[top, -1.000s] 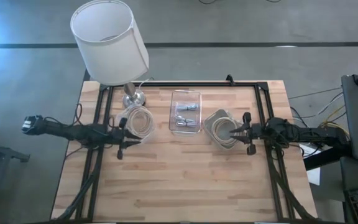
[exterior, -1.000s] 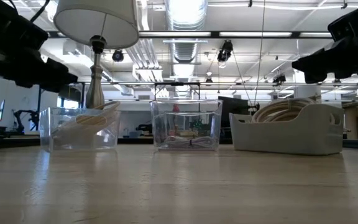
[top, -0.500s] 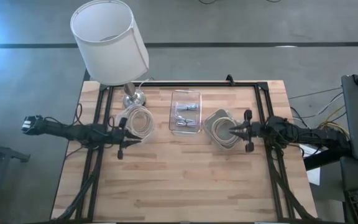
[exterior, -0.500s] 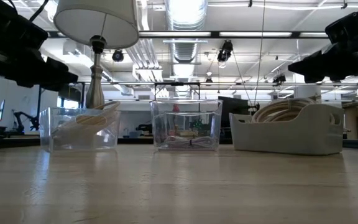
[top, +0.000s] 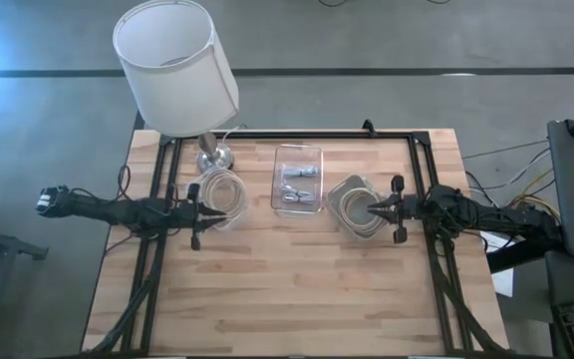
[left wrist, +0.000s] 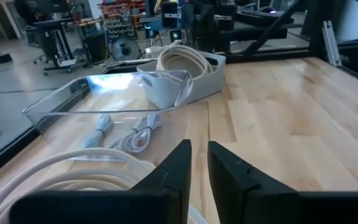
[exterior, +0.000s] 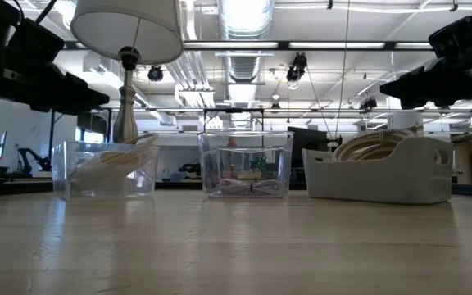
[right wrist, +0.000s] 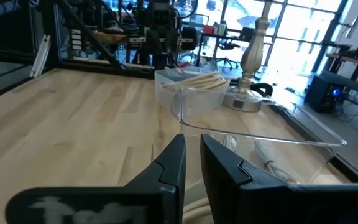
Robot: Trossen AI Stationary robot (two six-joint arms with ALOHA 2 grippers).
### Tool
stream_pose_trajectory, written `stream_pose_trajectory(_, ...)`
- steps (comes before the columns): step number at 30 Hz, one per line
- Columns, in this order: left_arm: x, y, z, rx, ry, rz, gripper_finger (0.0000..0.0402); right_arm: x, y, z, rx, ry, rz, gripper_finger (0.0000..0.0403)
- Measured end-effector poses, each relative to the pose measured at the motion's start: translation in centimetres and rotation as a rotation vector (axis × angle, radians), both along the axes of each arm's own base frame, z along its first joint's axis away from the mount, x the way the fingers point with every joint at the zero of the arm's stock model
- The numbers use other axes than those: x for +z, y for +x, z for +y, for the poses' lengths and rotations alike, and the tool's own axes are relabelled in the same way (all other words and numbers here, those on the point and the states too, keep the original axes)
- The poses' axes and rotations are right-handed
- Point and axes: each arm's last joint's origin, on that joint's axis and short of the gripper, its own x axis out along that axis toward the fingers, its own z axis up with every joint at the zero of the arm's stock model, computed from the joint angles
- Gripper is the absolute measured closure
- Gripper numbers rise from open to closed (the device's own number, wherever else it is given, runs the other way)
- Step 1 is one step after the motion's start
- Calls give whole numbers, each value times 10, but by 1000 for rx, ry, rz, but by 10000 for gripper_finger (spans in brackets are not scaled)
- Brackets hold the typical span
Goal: Pick & Place USB Port
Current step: Return to Home Position
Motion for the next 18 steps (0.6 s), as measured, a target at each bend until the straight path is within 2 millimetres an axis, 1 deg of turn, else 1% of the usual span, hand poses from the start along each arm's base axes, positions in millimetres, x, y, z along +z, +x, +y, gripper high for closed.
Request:
stream_pose_trajectory(2,0,0,0,-1,6,1,344,0,0,0,1,-20,1,359)
stream_pose_trajectory(9,1,0,0,7,-36,-10,342,0,0,0,1,-24,1,358)
stream_pose_trajectory(18,3,0,0,7,-38,-18,342,0,0,0,1,-24,1,359)
